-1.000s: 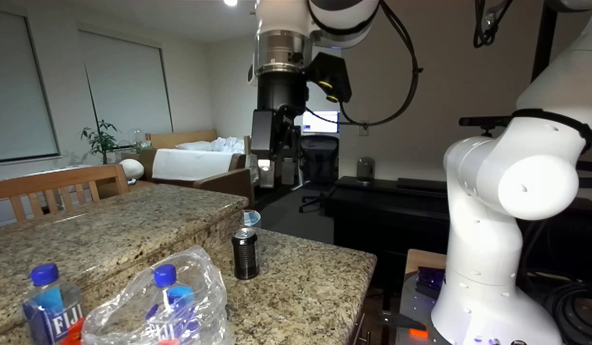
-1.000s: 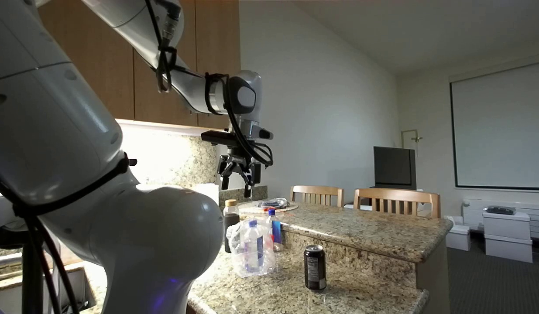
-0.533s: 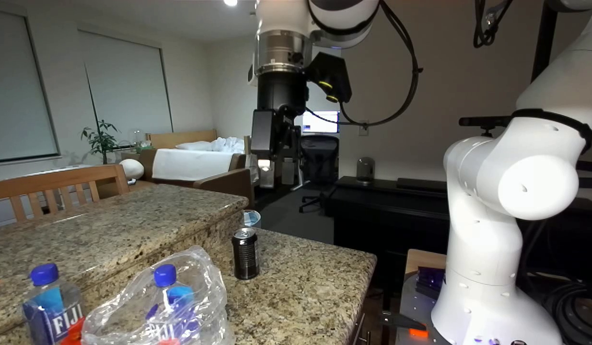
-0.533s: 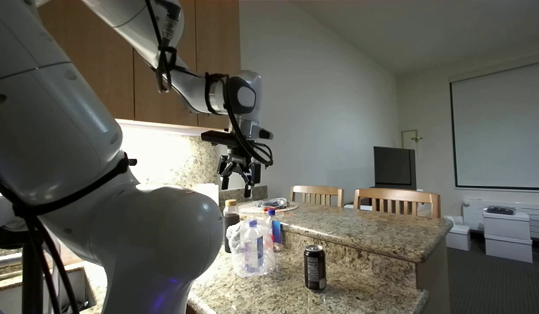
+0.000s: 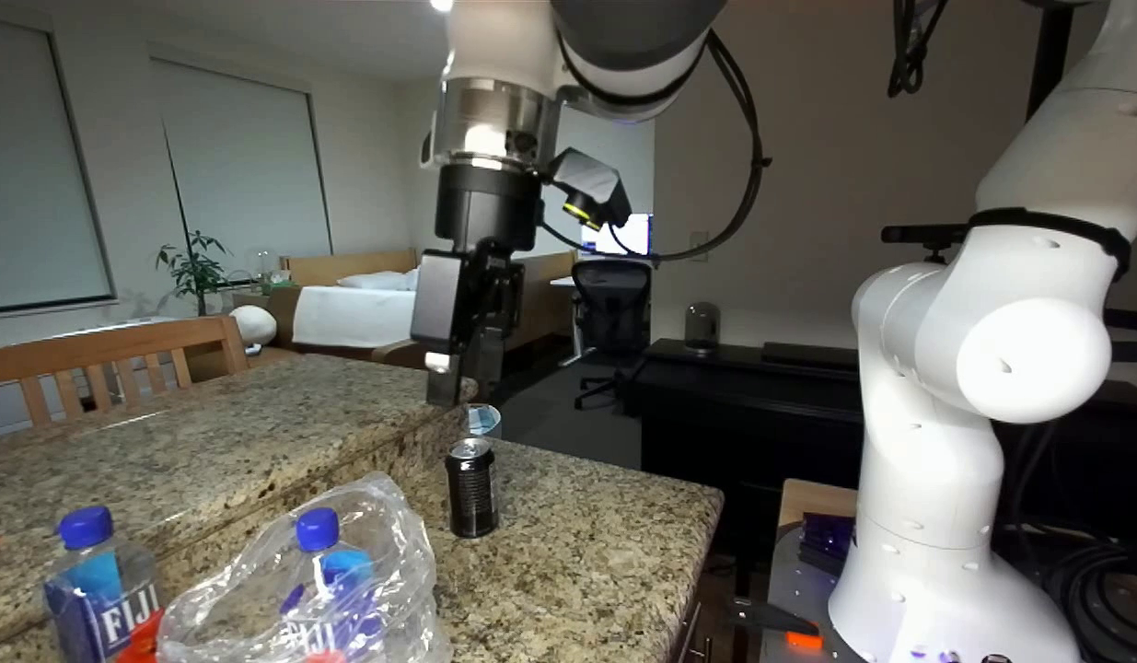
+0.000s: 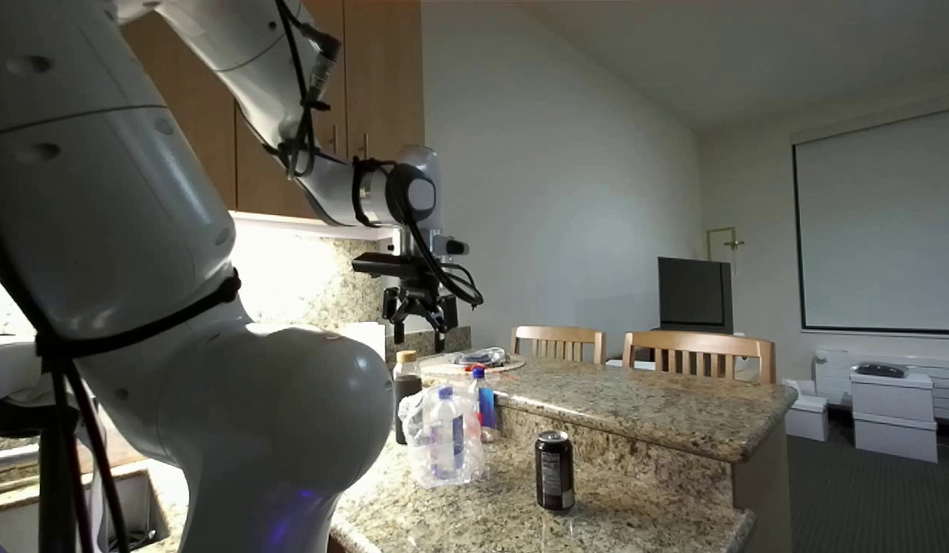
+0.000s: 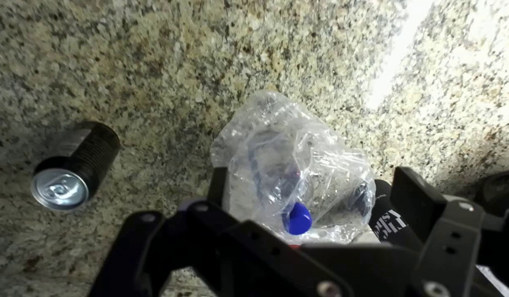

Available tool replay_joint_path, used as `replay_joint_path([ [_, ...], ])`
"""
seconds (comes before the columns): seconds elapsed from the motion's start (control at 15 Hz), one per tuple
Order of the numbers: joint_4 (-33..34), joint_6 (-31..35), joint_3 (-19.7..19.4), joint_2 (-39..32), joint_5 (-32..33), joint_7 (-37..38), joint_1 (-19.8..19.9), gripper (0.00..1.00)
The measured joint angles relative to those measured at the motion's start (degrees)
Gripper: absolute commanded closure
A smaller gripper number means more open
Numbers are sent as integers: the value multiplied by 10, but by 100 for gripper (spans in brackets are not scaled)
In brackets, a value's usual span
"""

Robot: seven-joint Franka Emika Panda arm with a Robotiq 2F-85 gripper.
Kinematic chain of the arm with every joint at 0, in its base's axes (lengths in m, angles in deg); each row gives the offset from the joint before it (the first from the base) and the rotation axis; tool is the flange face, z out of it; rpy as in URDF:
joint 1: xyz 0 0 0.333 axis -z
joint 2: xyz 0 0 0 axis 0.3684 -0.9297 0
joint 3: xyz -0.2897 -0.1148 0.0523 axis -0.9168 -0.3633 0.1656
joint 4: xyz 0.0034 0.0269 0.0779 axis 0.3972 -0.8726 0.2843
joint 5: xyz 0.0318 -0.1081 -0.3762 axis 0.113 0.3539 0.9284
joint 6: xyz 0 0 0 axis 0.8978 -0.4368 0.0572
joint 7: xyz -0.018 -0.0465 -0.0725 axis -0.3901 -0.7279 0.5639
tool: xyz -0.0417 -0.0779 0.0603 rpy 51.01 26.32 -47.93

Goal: Put the plastic over the black can

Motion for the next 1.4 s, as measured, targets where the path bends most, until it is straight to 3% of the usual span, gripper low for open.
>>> replay_joint_path([
  [0.27,32,102,41,-87,39,-5,-23,0],
  [0.53,87,155,57,-186,70,-25,-49,0],
  [0.93,172,158,61,-324,104,-67,-70,0],
  [1.33,220,155,55,-418,211,-70,-83,0],
  [1.4,226,153,52,-426,226,-69,-87,25],
])
